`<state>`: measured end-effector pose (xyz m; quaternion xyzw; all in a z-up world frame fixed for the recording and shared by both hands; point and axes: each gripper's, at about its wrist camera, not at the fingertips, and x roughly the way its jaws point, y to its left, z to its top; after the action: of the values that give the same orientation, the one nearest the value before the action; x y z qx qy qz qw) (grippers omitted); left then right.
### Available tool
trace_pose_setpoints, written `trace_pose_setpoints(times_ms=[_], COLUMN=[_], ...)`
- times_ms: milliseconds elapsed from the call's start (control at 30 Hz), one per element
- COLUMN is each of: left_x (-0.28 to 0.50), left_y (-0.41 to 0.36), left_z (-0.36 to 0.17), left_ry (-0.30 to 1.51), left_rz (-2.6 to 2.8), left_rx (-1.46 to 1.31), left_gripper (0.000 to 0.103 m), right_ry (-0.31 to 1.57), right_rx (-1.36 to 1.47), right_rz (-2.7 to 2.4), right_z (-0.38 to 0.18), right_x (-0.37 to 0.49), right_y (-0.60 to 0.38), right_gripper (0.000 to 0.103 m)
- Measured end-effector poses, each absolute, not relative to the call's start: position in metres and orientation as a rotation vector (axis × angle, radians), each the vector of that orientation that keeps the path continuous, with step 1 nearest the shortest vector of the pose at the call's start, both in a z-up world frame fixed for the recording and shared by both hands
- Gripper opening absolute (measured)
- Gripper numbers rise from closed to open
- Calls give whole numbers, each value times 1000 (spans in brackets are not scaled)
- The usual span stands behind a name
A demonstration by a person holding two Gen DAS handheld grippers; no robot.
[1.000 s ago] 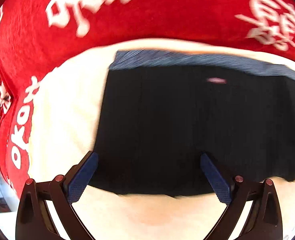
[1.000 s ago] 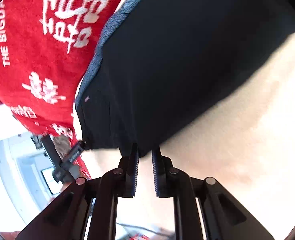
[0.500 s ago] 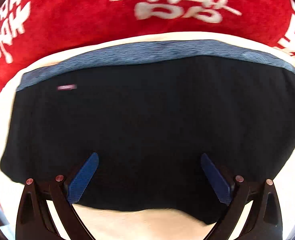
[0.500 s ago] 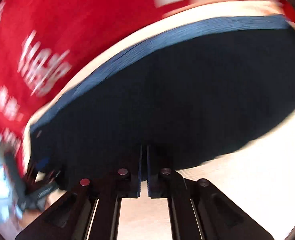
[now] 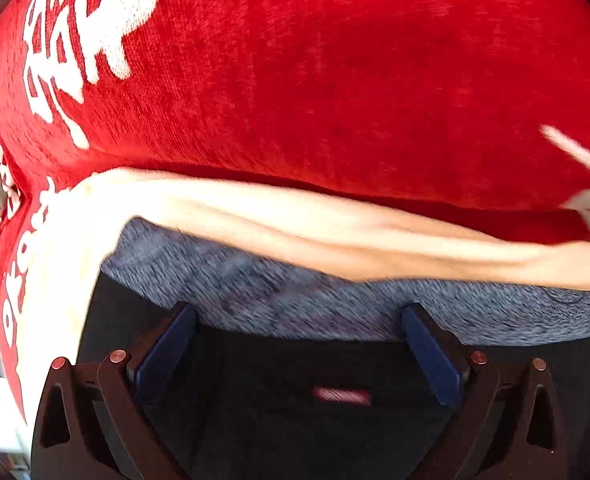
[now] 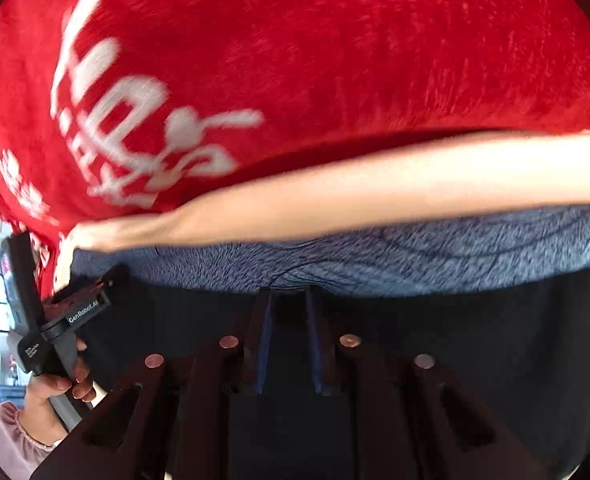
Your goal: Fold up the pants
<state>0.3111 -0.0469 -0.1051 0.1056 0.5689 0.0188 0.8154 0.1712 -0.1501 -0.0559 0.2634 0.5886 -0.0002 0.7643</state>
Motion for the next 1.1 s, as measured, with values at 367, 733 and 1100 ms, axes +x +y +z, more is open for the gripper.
trace_pose_setpoints(times_ms=[367, 733, 1100], left_x=[275, 144, 153], left_y=[-58, -151, -247], left_z=[-63, -40, -59], left_ry=[1256, 1317, 1299], left_rz=[-44, -266, -366], left_rx=[273, 325, 310], left_gripper=[103, 103, 103], right_ry=[1267, 1382, 1246], right_rx=[675, 822, 1064], right_rz=[-149, -108, -315], right_z=[-15, -4, -22], right_x=[119, -31, -88], right_y=[-213, -204, -259], right_gripper=[28, 39, 39])
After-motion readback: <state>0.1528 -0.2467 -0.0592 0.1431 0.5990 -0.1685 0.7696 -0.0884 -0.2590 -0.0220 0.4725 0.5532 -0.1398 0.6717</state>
